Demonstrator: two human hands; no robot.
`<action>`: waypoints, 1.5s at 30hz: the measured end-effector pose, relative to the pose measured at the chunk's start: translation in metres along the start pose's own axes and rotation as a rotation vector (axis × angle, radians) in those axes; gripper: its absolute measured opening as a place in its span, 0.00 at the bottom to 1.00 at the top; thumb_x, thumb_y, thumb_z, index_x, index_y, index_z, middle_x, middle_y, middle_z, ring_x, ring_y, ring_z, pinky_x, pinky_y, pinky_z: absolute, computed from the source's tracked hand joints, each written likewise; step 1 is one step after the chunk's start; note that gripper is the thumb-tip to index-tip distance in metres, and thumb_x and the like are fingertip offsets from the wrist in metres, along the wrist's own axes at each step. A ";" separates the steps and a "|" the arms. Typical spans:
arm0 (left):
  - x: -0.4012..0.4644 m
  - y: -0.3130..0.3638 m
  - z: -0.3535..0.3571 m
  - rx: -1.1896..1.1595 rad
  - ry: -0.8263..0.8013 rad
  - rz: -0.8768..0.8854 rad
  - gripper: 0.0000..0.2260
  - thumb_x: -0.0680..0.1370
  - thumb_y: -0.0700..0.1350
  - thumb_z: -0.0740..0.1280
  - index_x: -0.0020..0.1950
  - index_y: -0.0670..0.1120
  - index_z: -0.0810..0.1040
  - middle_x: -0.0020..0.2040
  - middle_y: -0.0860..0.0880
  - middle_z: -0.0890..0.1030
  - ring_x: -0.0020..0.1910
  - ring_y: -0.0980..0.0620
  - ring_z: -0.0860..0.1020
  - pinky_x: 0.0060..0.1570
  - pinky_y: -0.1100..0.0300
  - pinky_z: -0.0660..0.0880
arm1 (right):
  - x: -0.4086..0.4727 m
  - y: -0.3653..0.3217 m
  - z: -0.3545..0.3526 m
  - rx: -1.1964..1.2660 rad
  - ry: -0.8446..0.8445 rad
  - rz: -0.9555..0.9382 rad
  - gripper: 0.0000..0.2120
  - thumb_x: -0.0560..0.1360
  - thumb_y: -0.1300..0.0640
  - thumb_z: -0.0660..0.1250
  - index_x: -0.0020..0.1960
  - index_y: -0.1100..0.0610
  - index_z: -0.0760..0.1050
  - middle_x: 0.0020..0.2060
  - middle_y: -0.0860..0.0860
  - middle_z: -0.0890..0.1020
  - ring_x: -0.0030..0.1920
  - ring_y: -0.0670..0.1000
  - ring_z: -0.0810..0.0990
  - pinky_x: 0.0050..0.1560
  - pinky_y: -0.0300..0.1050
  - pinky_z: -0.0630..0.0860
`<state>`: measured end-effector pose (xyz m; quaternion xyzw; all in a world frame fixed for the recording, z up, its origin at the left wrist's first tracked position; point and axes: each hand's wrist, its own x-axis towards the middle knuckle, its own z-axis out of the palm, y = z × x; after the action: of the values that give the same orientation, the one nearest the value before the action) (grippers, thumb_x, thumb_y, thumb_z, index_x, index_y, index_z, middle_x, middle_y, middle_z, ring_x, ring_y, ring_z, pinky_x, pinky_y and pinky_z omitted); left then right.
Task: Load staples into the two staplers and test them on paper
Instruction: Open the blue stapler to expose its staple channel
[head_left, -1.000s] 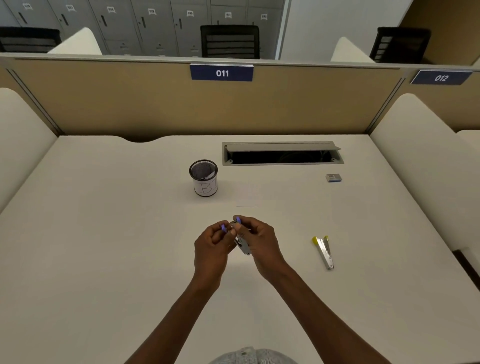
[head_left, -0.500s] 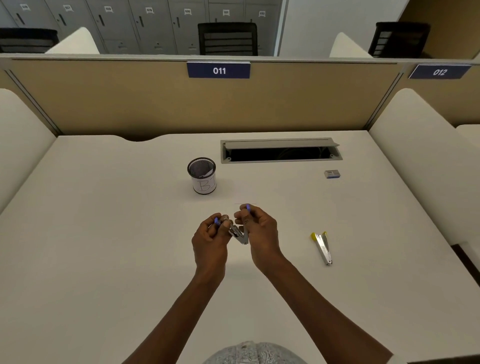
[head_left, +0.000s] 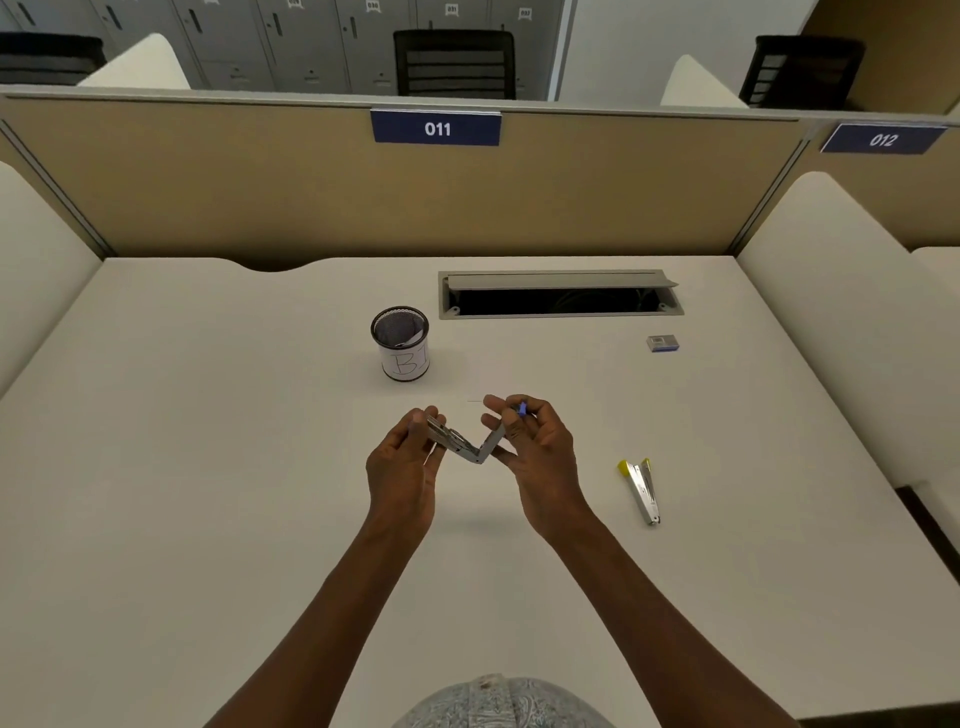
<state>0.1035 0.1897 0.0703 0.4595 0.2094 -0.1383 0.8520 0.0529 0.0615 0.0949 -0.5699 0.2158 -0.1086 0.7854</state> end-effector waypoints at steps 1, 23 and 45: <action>0.000 0.000 0.000 0.014 0.002 0.005 0.16 0.80 0.40 0.66 0.66 0.36 0.73 0.58 0.43 0.82 0.56 0.47 0.82 0.63 0.47 0.75 | -0.001 0.001 -0.002 0.017 -0.001 0.003 0.06 0.81 0.60 0.61 0.57 0.59 0.72 0.58 0.49 0.83 0.57 0.51 0.82 0.54 0.51 0.79; 0.015 0.008 0.012 -0.072 -0.034 0.016 0.12 0.83 0.34 0.58 0.64 0.31 0.71 0.56 0.39 0.81 0.57 0.41 0.81 0.60 0.48 0.76 | 0.006 0.027 -0.050 0.406 0.162 0.255 0.06 0.75 0.73 0.62 0.48 0.71 0.77 0.43 0.61 0.82 0.50 0.61 0.84 0.53 0.49 0.82; 0.021 0.011 0.006 0.102 -0.337 0.014 0.12 0.80 0.38 0.63 0.63 0.39 0.76 0.55 0.44 0.84 0.56 0.45 0.83 0.51 0.57 0.80 | 0.020 0.002 0.013 -0.425 -0.159 0.286 0.30 0.65 0.33 0.66 0.46 0.61 0.81 0.36 0.53 0.86 0.30 0.48 0.80 0.31 0.41 0.74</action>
<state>0.1281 0.1900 0.0706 0.4740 0.0529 -0.2177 0.8516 0.0762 0.0644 0.0920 -0.6927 0.2495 0.0964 0.6698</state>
